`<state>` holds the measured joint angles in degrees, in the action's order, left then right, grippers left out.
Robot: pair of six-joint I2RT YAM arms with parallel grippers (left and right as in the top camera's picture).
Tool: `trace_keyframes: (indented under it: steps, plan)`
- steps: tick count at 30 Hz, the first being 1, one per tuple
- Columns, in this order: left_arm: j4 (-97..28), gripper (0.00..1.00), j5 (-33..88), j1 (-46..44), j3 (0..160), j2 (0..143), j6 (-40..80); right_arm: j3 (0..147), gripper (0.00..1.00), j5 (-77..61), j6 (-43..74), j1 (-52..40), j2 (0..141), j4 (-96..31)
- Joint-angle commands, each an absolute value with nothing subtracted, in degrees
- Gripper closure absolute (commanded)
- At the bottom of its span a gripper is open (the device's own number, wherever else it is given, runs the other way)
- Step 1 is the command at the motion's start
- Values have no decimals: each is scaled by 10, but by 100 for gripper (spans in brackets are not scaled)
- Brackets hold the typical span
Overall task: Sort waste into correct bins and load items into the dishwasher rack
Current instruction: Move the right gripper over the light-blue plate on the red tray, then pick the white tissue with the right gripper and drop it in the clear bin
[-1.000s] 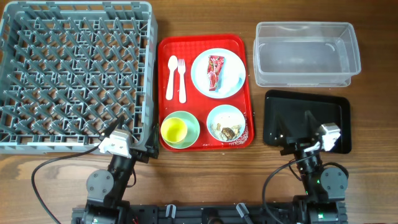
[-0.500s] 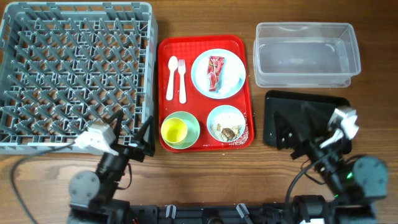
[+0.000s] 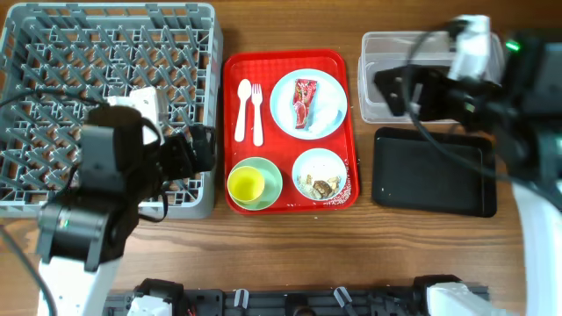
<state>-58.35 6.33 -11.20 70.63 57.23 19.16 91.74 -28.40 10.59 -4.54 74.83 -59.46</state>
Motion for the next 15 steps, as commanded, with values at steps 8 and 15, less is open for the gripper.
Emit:
trace_keyframes:
  steps: [8,15]
  plan:
    - [-588,0,55,-115,715,646,180,920,44,-46,217,-218,1083,-528]
    - [-588,0,55,-115,715,663,180,920,43,36,271,-217,1232,-464]
